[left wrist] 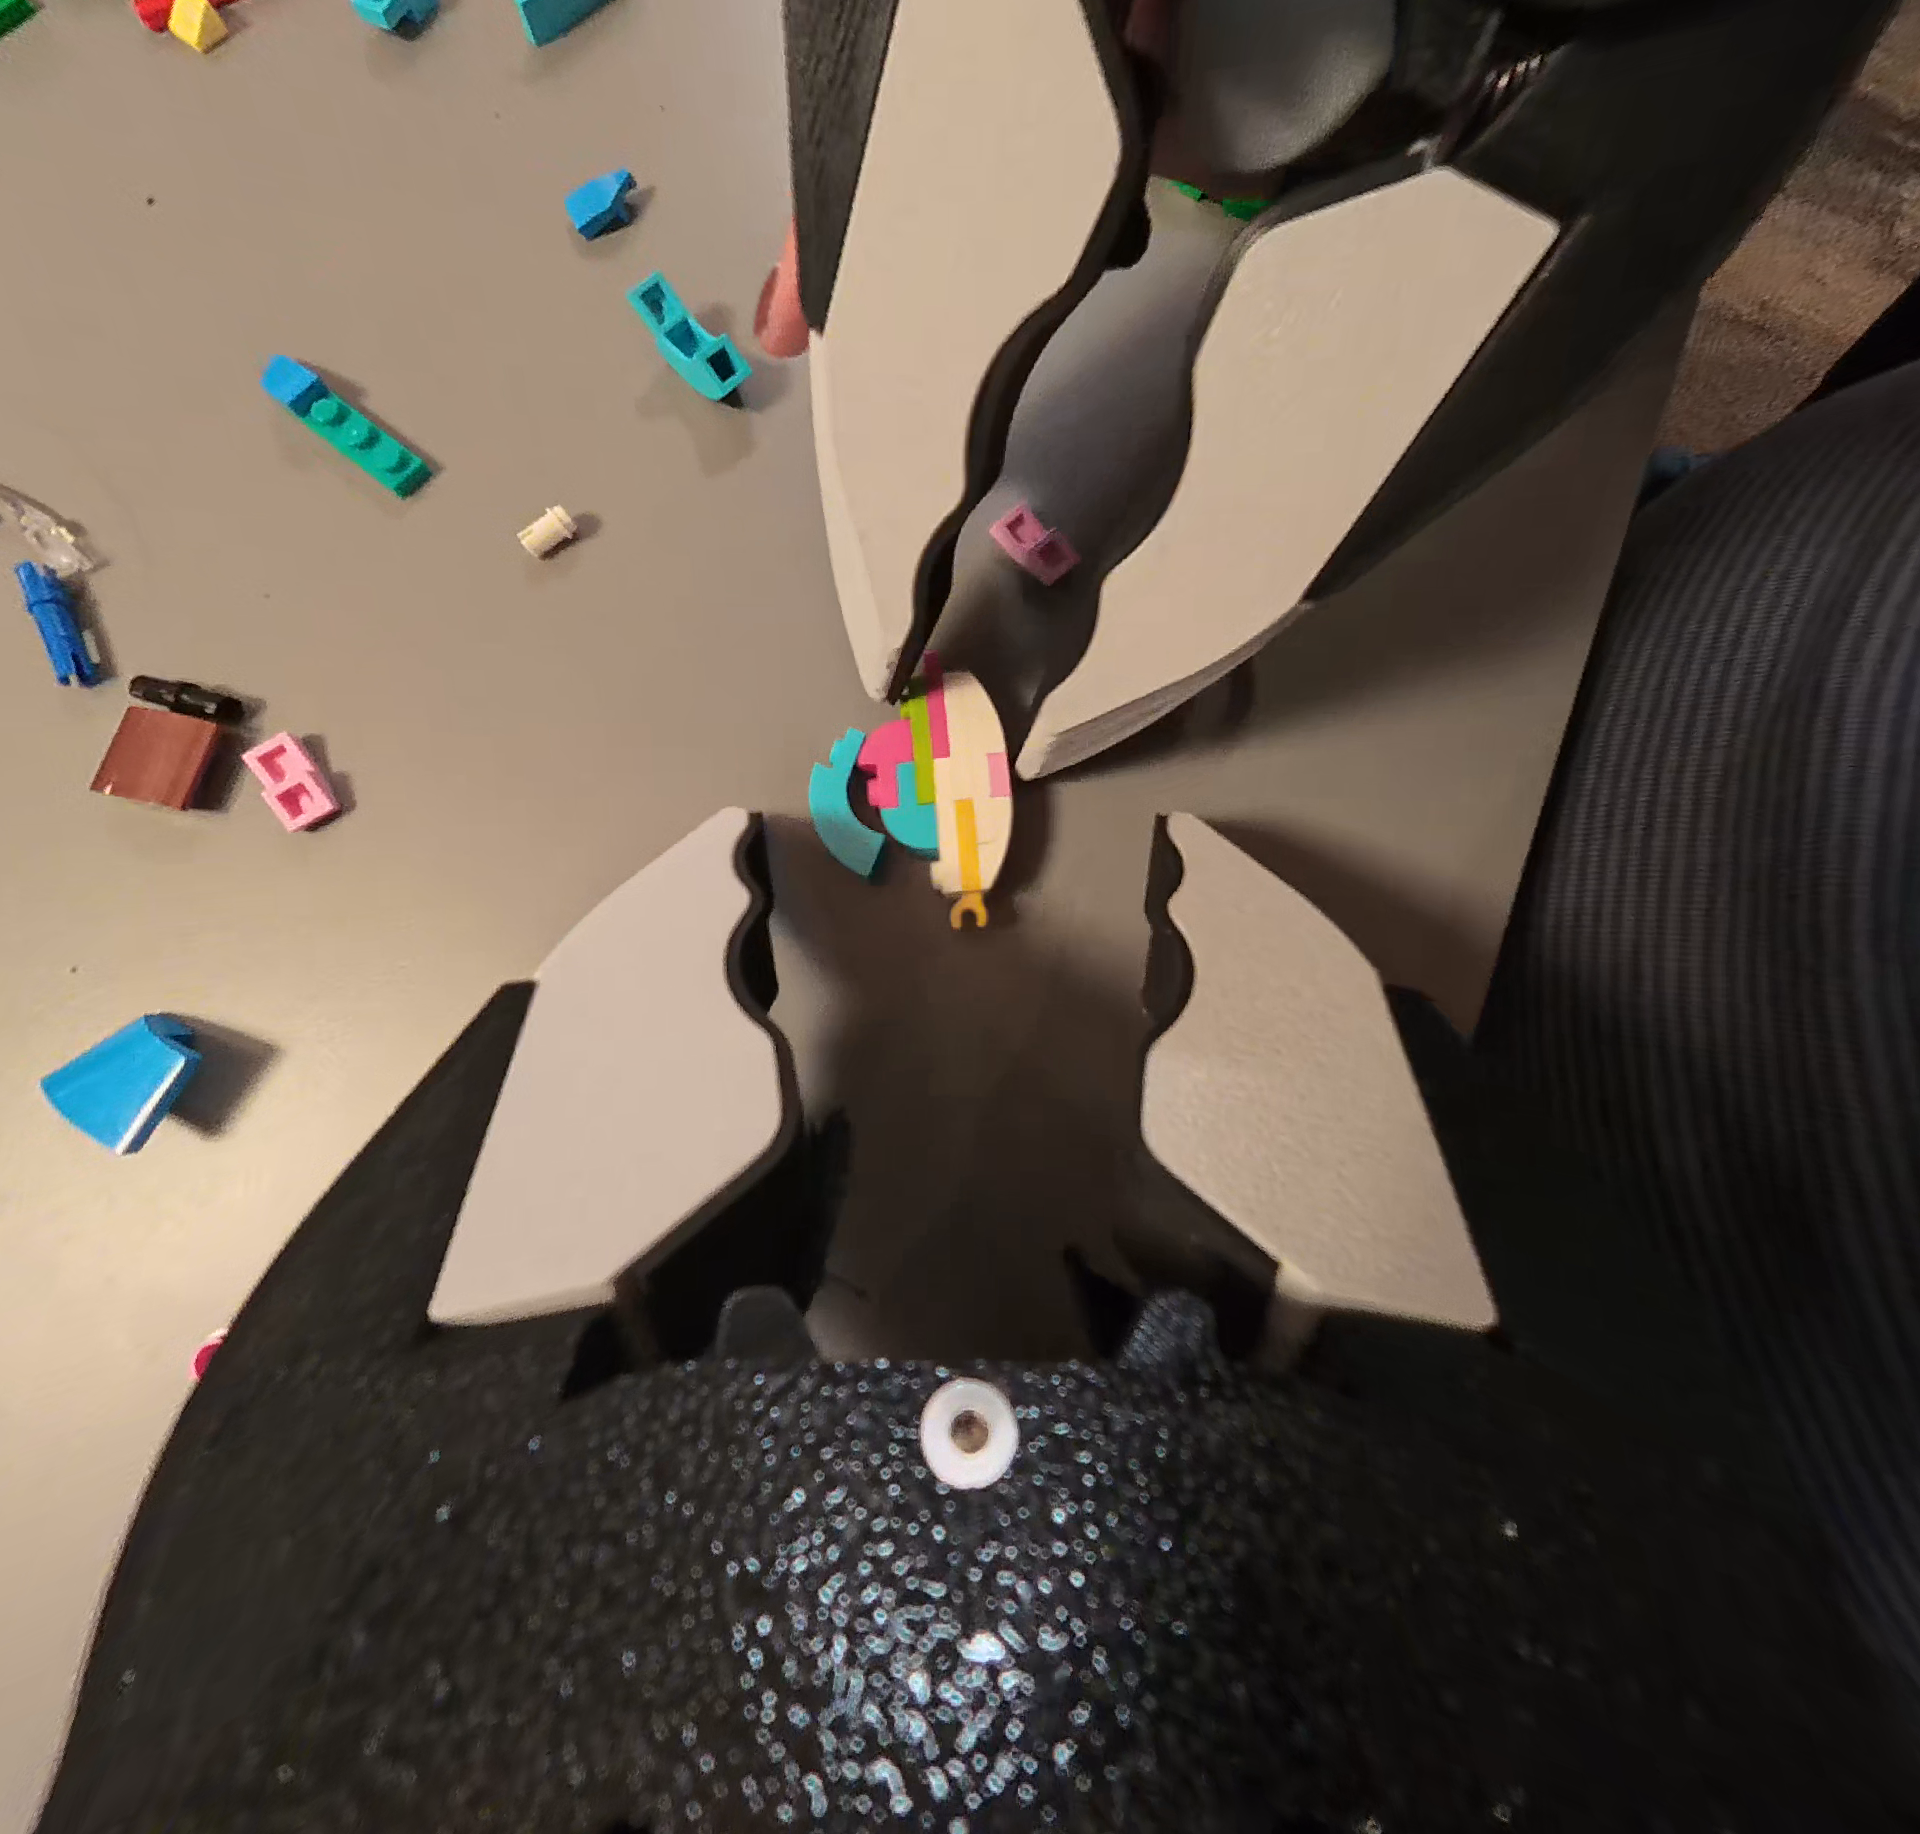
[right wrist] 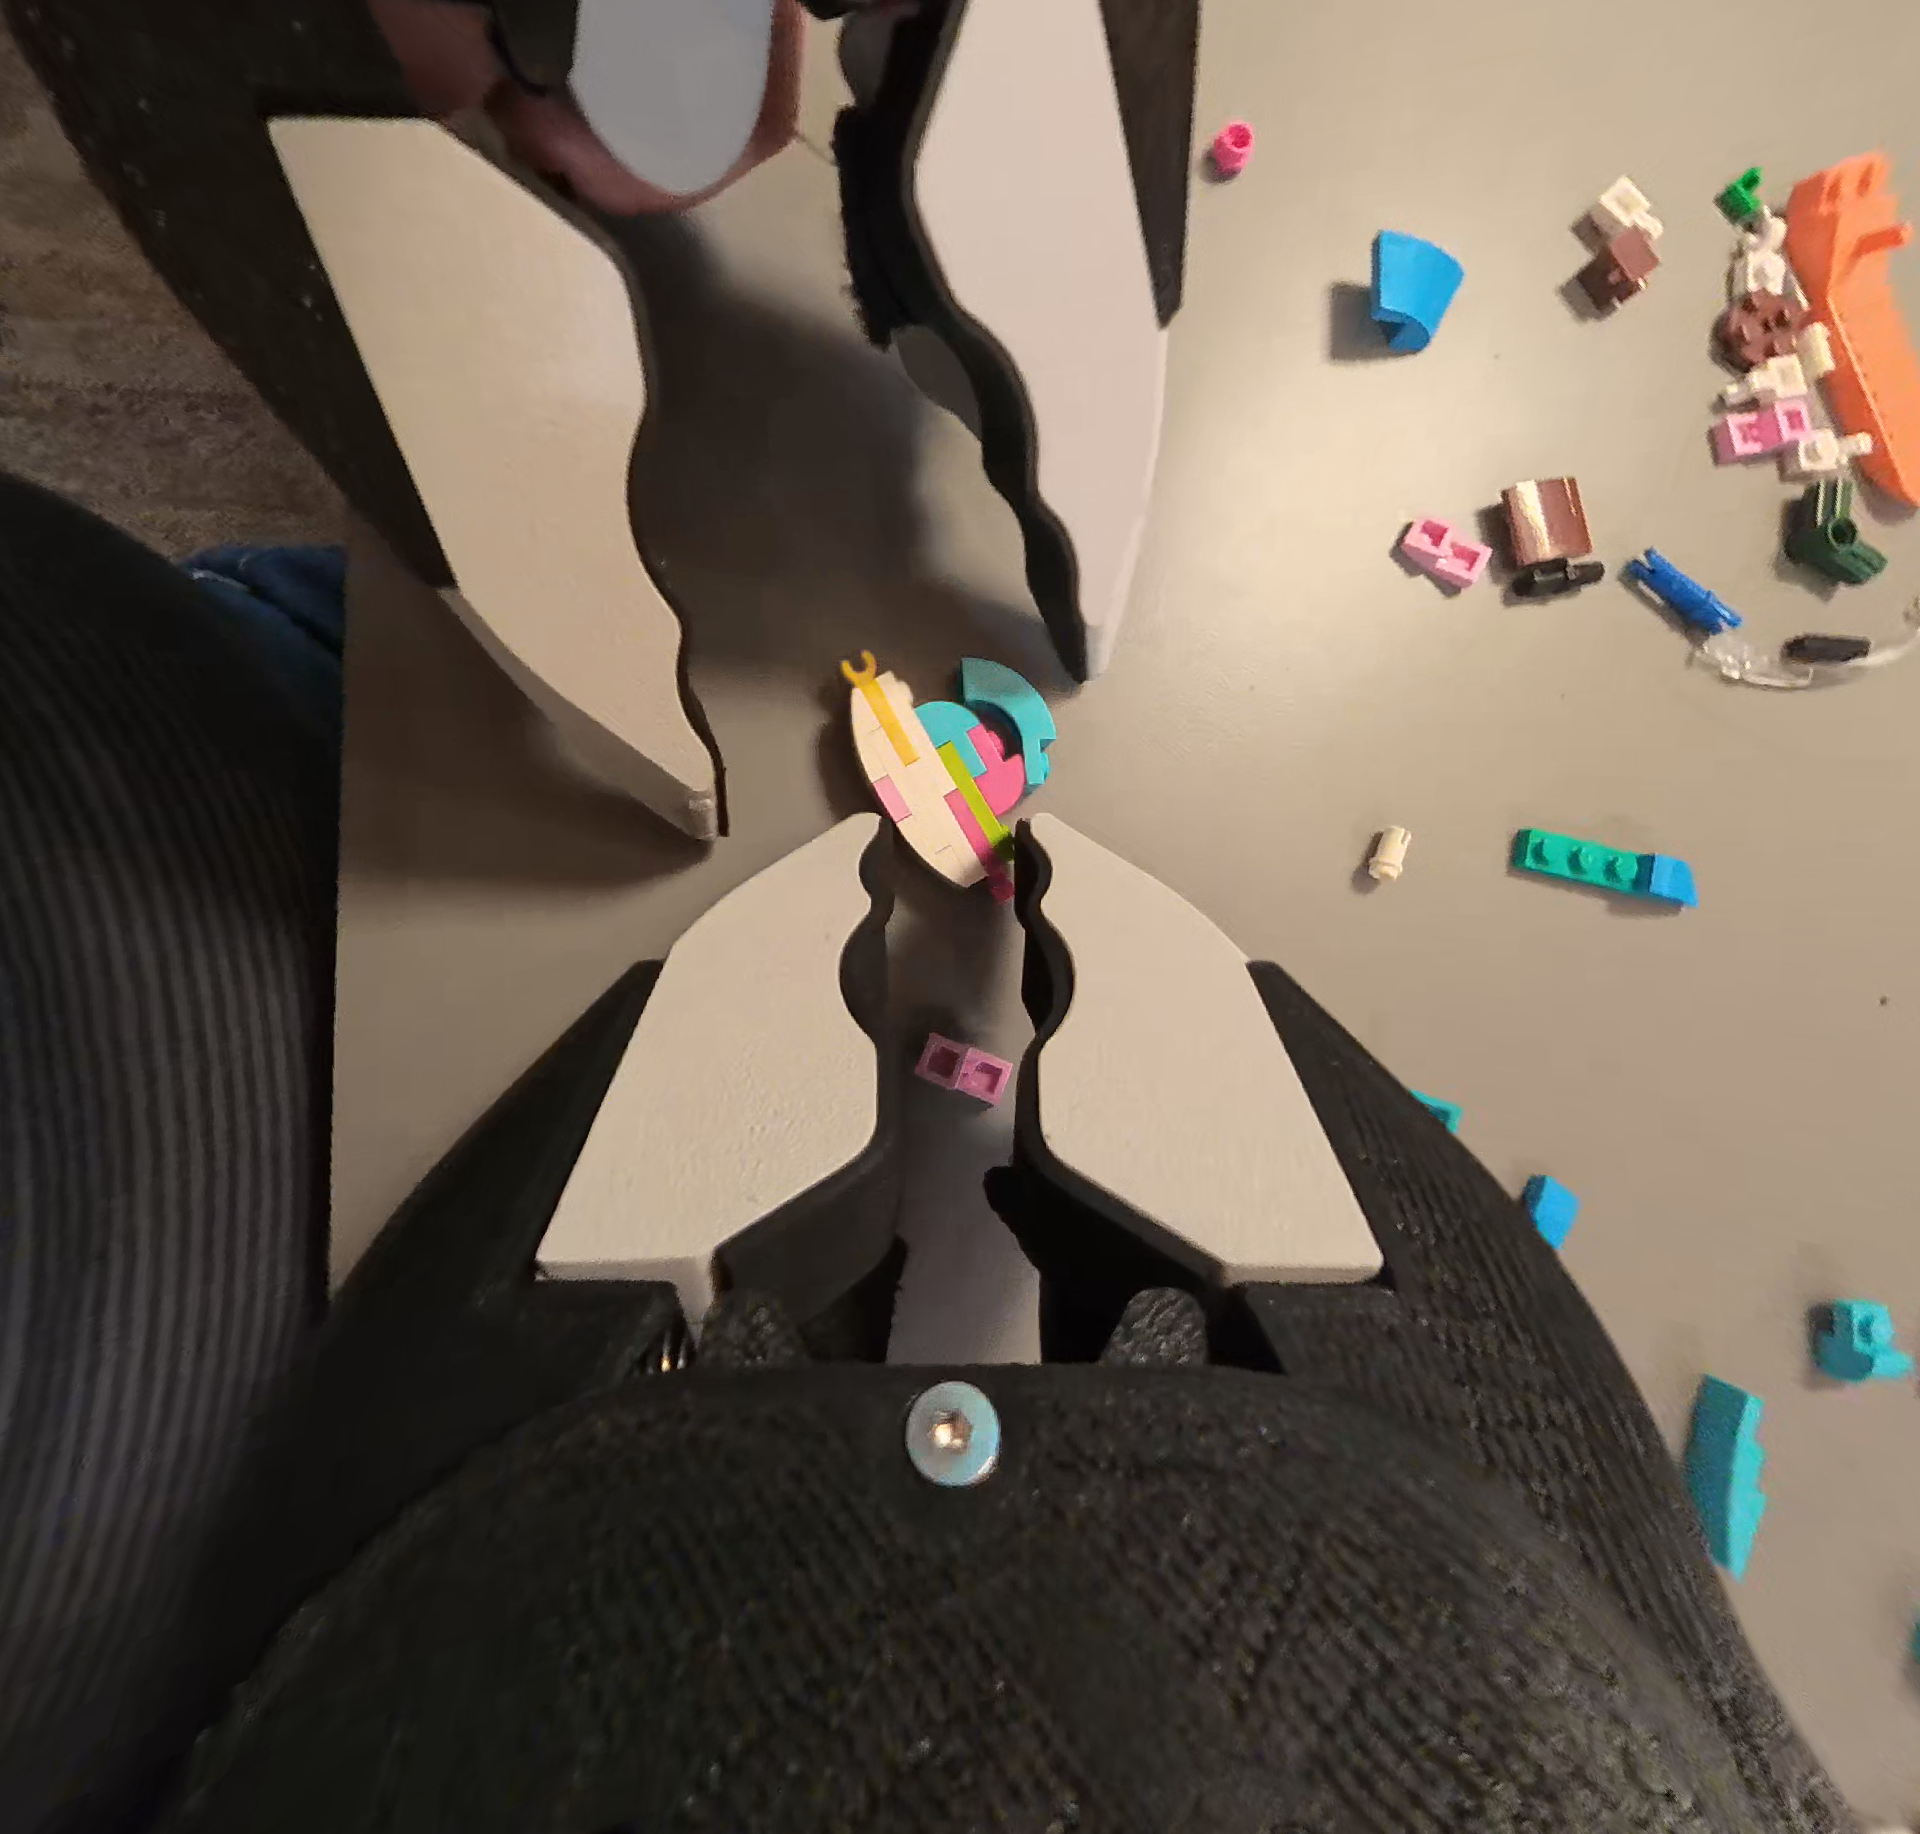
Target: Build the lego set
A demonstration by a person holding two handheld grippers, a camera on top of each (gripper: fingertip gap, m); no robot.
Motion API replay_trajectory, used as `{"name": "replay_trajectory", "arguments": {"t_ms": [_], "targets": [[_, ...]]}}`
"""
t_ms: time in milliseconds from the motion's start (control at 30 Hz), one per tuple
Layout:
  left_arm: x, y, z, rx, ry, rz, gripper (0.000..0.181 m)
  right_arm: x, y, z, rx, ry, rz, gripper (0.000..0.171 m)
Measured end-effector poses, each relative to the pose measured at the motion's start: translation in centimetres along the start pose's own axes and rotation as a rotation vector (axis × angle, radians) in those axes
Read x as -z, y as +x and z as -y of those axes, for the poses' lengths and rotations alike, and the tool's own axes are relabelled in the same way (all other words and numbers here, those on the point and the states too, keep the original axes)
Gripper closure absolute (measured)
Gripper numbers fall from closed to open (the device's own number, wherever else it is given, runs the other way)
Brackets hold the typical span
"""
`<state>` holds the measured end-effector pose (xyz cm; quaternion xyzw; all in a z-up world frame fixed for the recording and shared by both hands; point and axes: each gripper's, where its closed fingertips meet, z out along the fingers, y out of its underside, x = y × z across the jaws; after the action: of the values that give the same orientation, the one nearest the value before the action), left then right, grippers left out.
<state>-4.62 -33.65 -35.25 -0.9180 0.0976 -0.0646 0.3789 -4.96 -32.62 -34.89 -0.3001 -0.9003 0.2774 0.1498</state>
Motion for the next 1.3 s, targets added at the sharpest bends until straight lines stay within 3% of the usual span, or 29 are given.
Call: {"name": "replay_trajectory", "arguments": {"t_ms": [500,1000,1300], "targets": [[-0.1,-0.5,0.0,0.009,-0.023,0.065,0.136,-0.4,-0.1,0.1,-0.179,0.004,-0.011,0.149],[0.5,-0.2,-0.6,0.007,-0.058,0.092,0.142,-0.3,-0.3,-0.1,-0.209,0.01,-0.01,0.15],[0.7,0.1,-0.8,0.007,-0.034,0.07,0.124,1.4,-0.4,1.0,0.118,0.048,0.074,0.132]]}}
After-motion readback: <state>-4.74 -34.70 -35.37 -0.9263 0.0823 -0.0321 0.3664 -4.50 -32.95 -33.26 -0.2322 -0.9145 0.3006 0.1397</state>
